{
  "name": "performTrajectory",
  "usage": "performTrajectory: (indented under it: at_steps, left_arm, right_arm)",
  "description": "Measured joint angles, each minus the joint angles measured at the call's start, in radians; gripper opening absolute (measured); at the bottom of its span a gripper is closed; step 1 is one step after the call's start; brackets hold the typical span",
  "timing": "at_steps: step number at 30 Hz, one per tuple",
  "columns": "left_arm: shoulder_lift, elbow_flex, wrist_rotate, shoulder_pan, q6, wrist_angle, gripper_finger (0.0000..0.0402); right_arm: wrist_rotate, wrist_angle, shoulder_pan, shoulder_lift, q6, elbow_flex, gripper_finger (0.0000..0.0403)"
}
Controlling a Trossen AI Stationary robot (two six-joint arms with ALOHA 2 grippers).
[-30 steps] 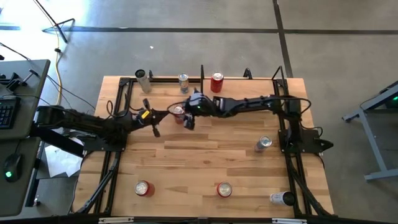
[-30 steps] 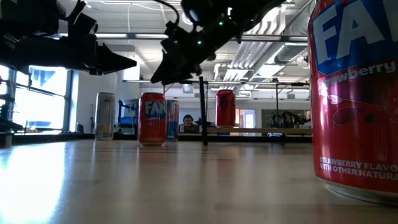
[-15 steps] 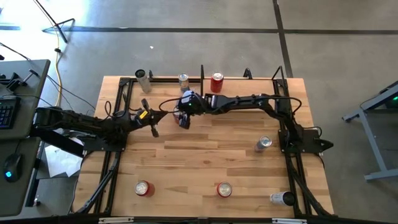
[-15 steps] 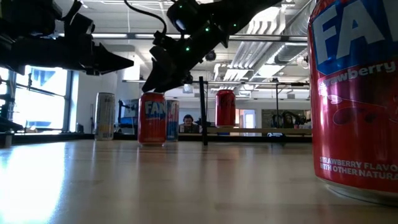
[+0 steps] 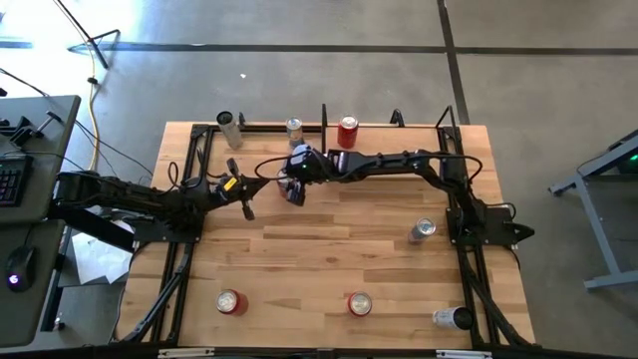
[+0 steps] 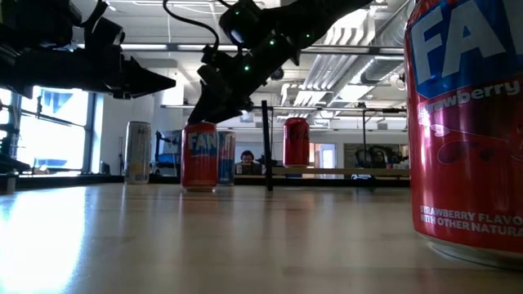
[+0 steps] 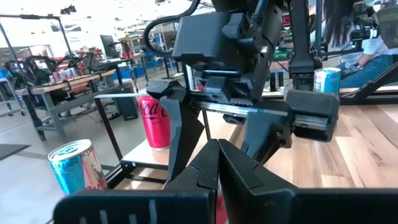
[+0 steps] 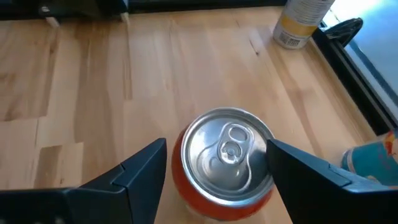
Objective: Place canned beverage on shelf
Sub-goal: Put the top red soda can on the shelf
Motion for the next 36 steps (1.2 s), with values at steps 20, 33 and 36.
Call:
performTrajectory:
  at_steps: [20,33,36]
  left_arm:
    - [0.0,0.0,0.0,0.0,0.0,-0.009,0.0]
    - [0.0,0.0,0.0,0.0,0.0,-0.018,0.0]
    - [0.0,0.0,0.0,0.0,0.0,-0.018,0.0]
  right_arm:
    - [0.037,0.011,0.022,0.009,0.011,-0.001,0.0237]
    - [0.06,-0.204,0.034,-0.034,-0.02,0.087,0.0268]
    - [0.039,-0.222,0.024,-0.036,-0.041,0.117,0.0272]
